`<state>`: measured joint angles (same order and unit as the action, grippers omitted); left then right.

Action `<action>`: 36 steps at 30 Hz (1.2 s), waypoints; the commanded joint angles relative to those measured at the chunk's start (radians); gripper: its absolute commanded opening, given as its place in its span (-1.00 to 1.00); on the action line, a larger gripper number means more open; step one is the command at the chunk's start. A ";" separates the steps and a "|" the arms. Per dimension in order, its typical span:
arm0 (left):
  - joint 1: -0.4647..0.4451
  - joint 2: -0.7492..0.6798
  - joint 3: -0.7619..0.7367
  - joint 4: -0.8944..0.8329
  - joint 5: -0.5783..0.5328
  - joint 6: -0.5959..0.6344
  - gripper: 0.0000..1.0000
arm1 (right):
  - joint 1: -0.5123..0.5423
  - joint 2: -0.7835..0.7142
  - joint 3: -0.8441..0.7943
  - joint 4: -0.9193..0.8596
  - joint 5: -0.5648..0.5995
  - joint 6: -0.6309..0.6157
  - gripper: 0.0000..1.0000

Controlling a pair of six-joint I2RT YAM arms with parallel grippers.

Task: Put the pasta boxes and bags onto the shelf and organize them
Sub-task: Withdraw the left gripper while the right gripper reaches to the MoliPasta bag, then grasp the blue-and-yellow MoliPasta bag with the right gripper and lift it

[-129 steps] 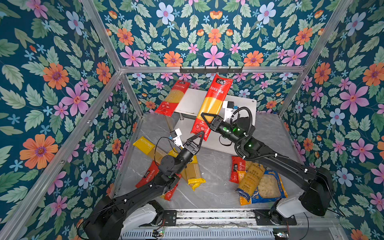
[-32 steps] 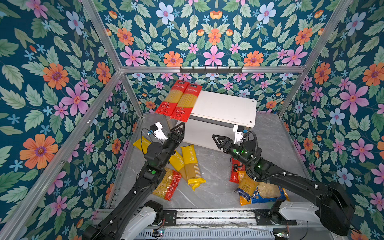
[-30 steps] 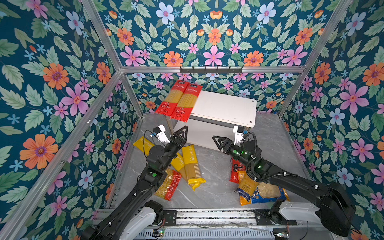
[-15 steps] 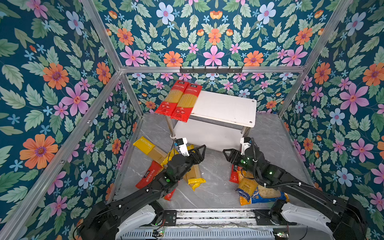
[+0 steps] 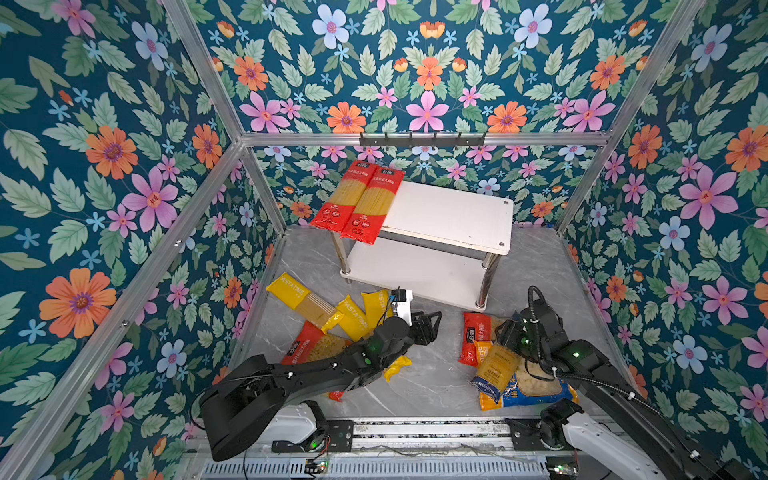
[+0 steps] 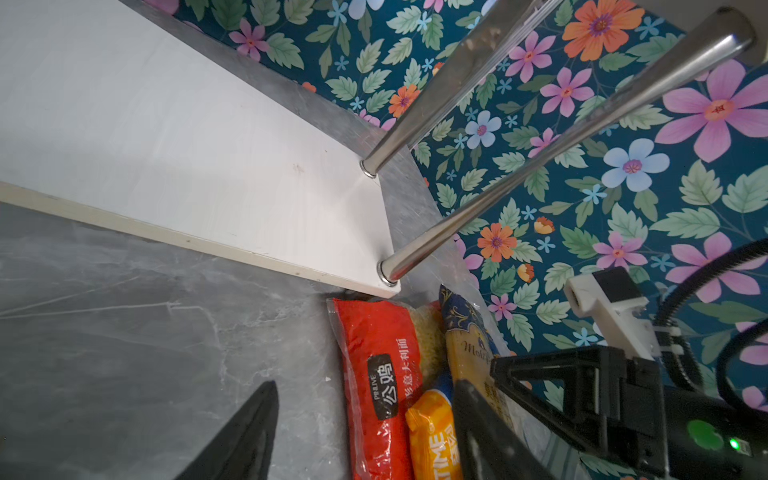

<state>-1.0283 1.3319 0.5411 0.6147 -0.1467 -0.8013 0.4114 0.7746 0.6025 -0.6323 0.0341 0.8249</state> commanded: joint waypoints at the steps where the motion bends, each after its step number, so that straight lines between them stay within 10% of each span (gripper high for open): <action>1: -0.014 0.044 0.034 0.039 0.037 0.036 0.38 | -0.068 -0.019 -0.001 -0.081 -0.054 -0.065 0.42; 12: -0.075 0.270 0.246 -0.059 0.156 0.131 0.40 | -0.236 -0.046 -0.061 -0.051 -0.107 -0.078 0.39; 36: -0.116 0.481 0.356 -0.009 0.318 0.099 0.23 | -0.259 -0.037 -0.154 0.160 -0.291 -0.005 0.32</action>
<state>-1.1450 1.8038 0.8928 0.5671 0.1352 -0.6853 0.1581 0.7284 0.4526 -0.5041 -0.2356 0.8276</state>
